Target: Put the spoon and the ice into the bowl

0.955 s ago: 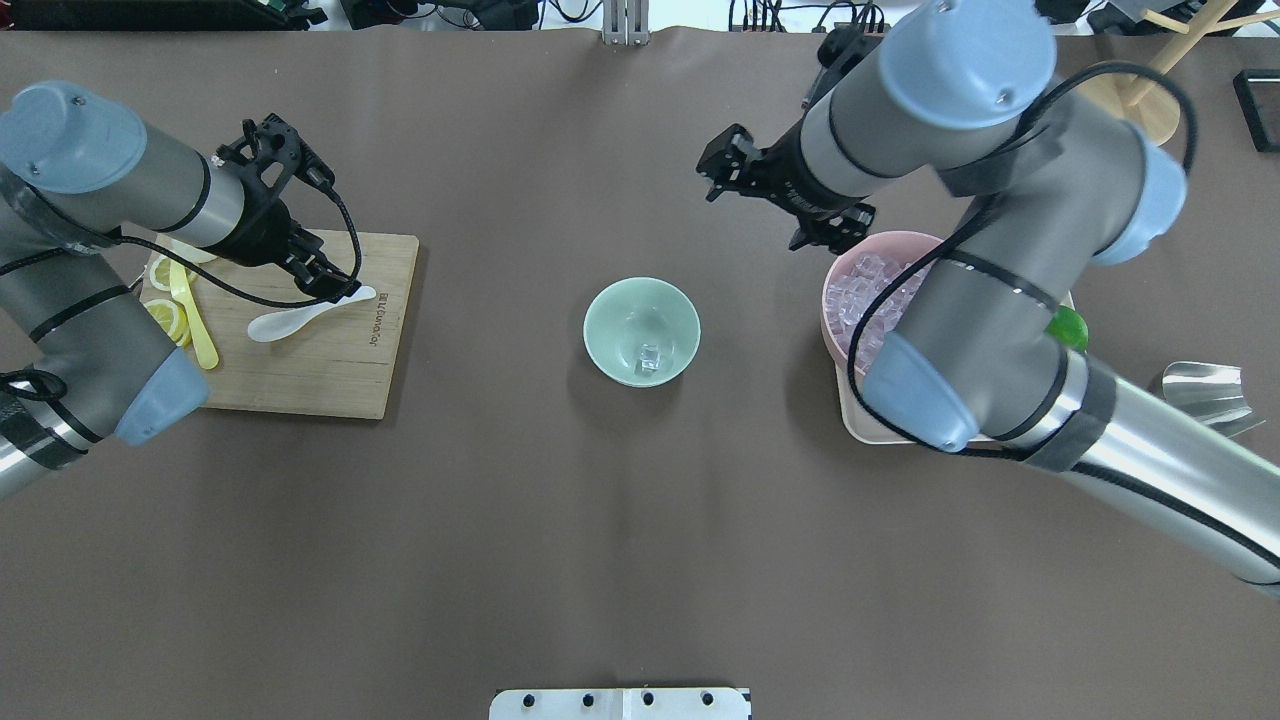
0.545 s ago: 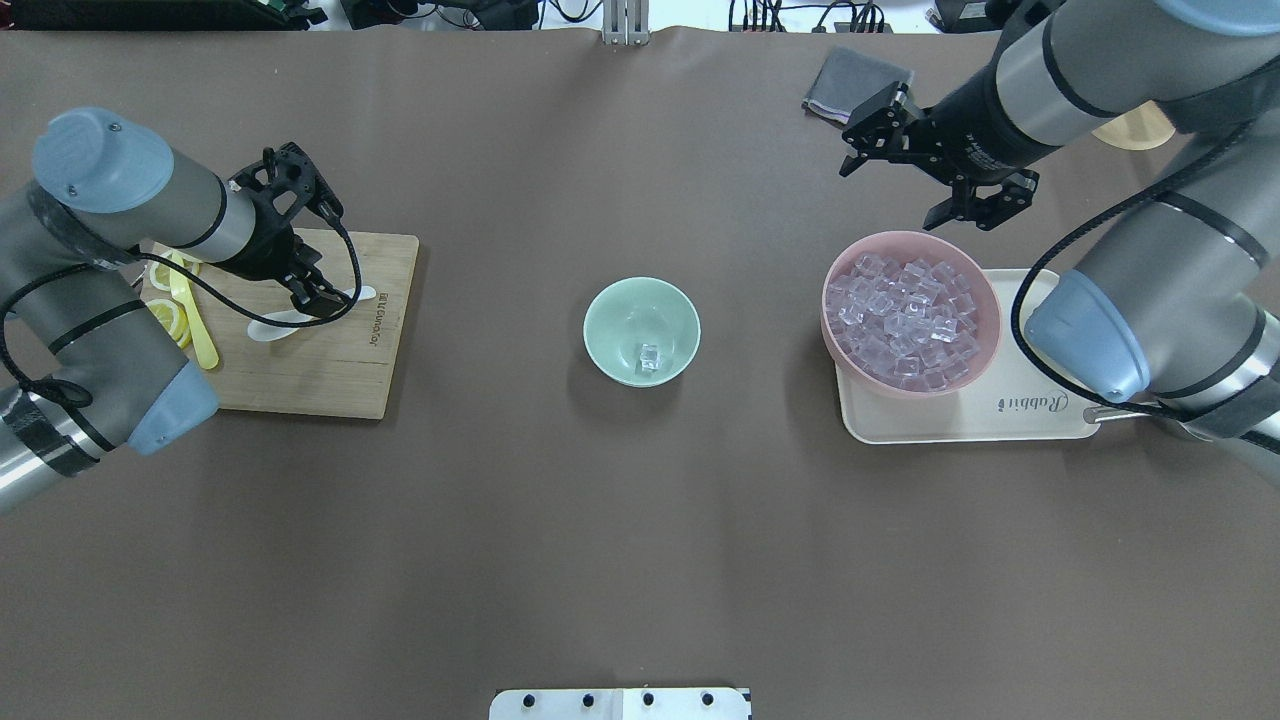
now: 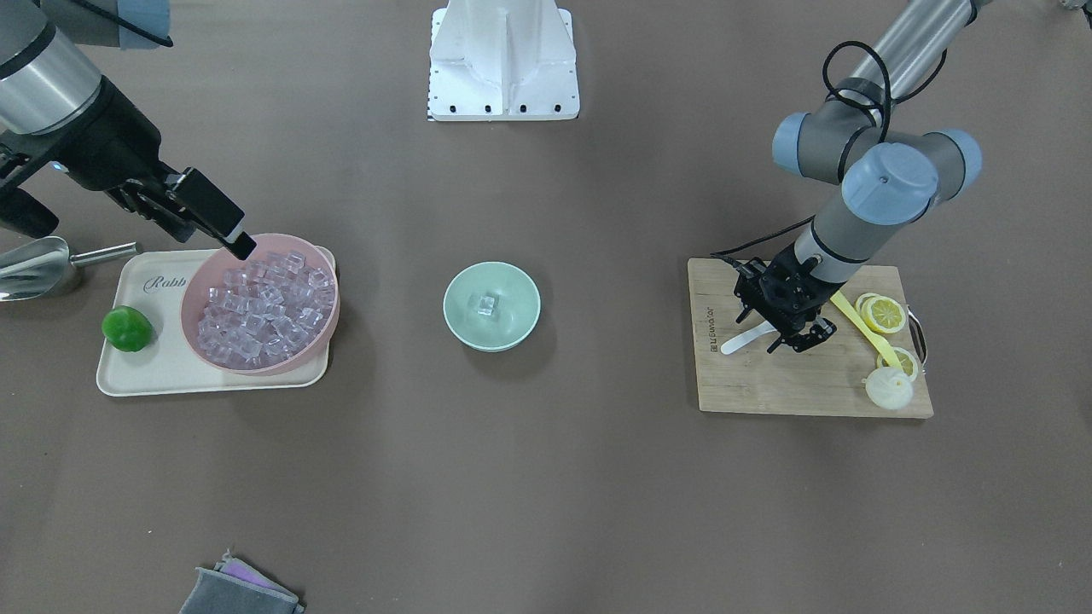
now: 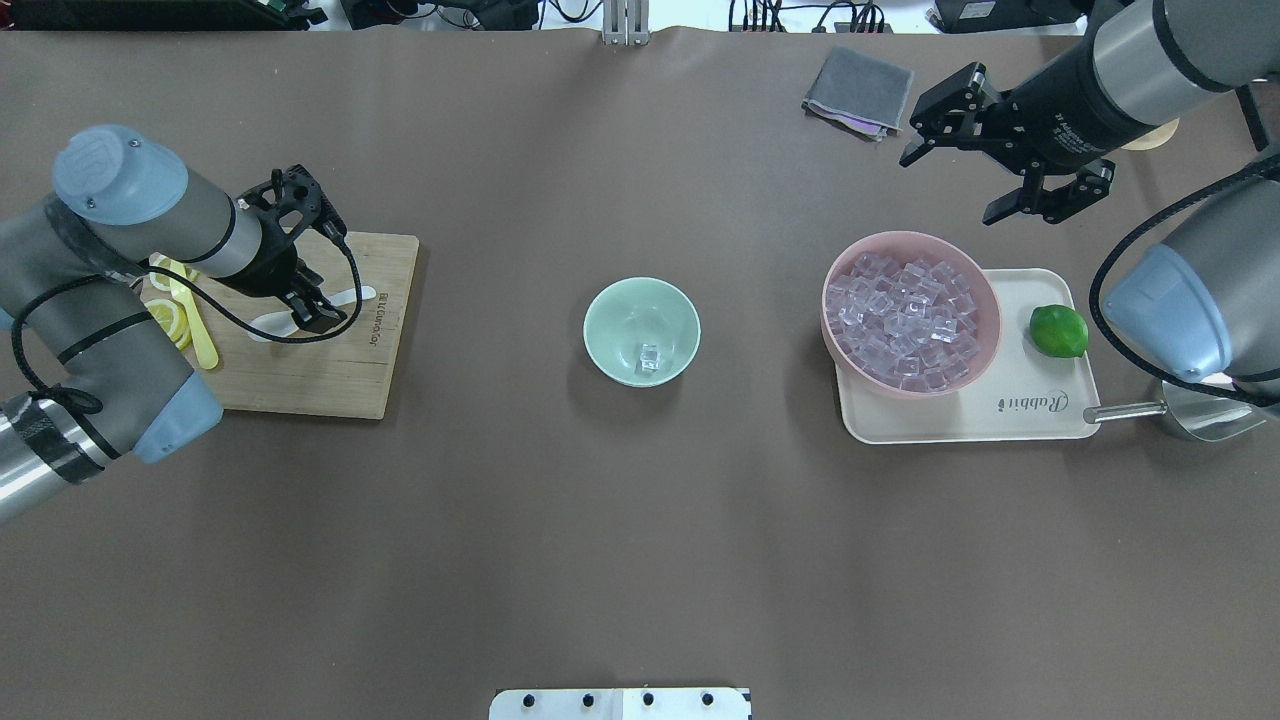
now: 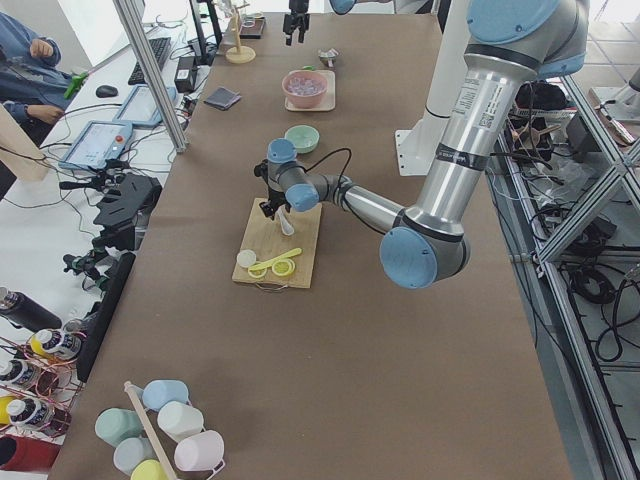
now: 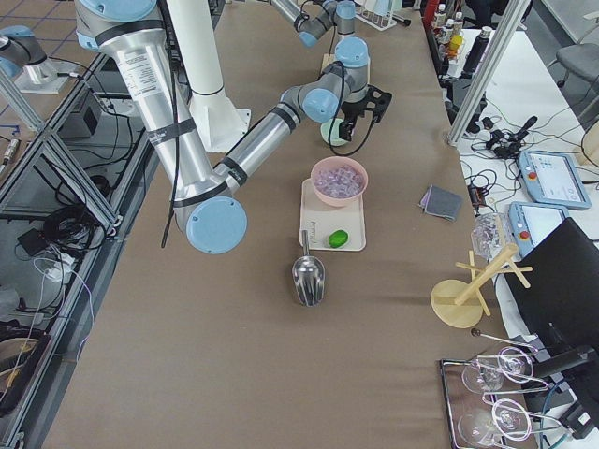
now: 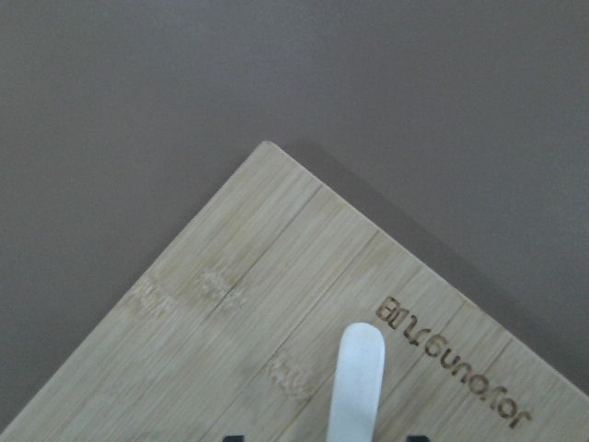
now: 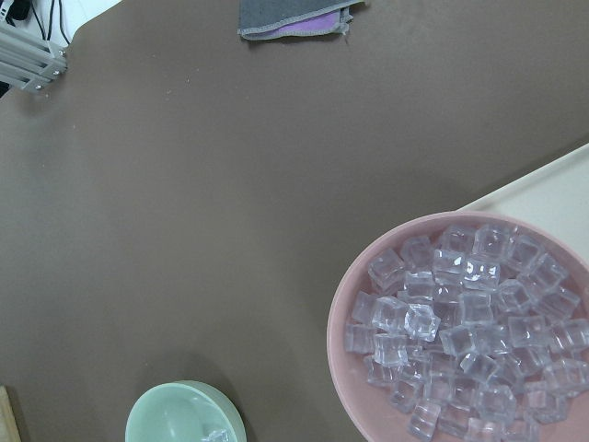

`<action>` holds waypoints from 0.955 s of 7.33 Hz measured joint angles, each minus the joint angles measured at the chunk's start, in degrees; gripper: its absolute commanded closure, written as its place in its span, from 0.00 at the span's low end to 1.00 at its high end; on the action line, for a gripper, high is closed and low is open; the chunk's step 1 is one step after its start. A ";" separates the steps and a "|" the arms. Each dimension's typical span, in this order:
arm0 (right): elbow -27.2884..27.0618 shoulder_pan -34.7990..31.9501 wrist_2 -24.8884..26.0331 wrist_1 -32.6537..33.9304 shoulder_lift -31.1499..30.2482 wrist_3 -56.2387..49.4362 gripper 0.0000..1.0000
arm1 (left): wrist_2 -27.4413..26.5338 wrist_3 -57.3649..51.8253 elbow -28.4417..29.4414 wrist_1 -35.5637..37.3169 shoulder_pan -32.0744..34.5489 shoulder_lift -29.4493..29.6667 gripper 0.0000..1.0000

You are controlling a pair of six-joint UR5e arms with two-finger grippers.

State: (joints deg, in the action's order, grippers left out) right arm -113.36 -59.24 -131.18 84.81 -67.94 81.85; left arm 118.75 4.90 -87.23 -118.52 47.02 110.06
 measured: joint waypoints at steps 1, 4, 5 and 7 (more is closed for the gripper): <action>-0.09 -0.65 -0.76 0.02 -0.11 -0.31 0.00 | 0.21 0.08 0.04 0.05 -0.09 -0.23 1.00; -0.10 -2.99 -3.47 0.11 -0.27 -1.48 0.00 | 1.13 0.41 -0.38 2.09 -0.23 0.55 1.00; 0.03 -4.02 -4.60 0.15 -0.62 -2.96 0.00 | 2.32 1.18 -1.68 5.39 -0.29 2.18 1.00; 0.43 -6.01 -6.01 0.48 -2.00 -7.18 0.00 | 3.53 11.06 -3.72 10.14 -1.37 8.27 1.00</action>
State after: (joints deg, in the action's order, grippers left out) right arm -112.94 -65.25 -137.19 85.29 -69.94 74.67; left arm 122.28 15.96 -90.95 -108.38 45.64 118.33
